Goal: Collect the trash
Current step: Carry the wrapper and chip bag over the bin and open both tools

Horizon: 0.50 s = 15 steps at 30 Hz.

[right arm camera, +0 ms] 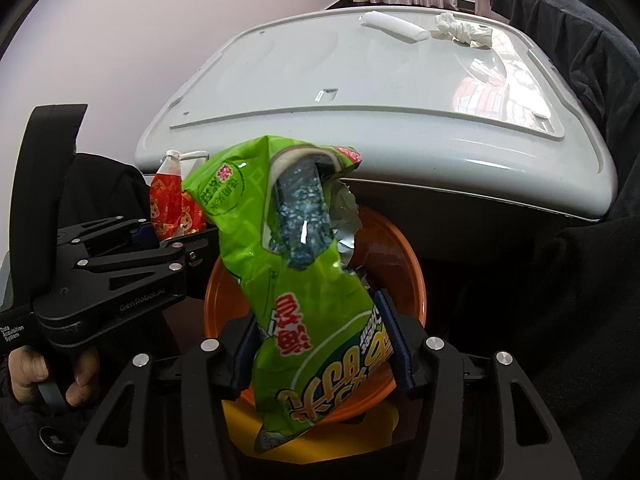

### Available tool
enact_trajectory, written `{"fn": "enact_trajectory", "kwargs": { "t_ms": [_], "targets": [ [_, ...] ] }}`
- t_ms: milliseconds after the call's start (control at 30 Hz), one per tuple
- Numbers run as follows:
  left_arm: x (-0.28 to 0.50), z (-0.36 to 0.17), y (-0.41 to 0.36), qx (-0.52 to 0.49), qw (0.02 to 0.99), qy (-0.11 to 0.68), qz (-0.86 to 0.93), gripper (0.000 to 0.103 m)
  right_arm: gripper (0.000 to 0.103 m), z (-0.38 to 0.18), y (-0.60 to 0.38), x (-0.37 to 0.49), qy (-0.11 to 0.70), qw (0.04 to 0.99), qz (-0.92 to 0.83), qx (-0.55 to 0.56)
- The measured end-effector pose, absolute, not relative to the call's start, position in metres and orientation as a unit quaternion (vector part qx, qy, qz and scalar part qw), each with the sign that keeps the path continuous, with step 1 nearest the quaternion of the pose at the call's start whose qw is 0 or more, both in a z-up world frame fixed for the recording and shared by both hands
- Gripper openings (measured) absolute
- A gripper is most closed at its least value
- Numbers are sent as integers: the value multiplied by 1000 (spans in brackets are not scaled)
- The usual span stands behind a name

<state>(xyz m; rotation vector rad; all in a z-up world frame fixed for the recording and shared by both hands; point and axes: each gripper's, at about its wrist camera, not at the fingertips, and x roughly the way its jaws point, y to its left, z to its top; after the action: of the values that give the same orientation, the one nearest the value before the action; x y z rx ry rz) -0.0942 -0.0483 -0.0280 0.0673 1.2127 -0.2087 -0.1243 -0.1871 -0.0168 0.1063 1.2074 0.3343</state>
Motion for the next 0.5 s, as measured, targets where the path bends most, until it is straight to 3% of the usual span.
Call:
{"fn": "enact_trajectory", "kwargs": {
  "t_ms": [100,133,167,200,500],
  "targets": [
    [-93,-29,-49,33,815,571,-94,38,55,-18,-188,-124,566,808,155,52],
    [-93,-29,-49,34,814,573,-90,48,59,-19,-188,-124,567,808,154,52],
    [-92,-31,-49,36,811,579,-83,57,72,-19,-188,-124,567,808,152,52],
    [-91,-32,-49,36,809,582,-78,72,77,-18,-189,-124,566,809,149,51],
    [-88,-35,-40,9,804,591,-64,75,79,-12,-207,-126,552,820,129,82]
  ]
}}
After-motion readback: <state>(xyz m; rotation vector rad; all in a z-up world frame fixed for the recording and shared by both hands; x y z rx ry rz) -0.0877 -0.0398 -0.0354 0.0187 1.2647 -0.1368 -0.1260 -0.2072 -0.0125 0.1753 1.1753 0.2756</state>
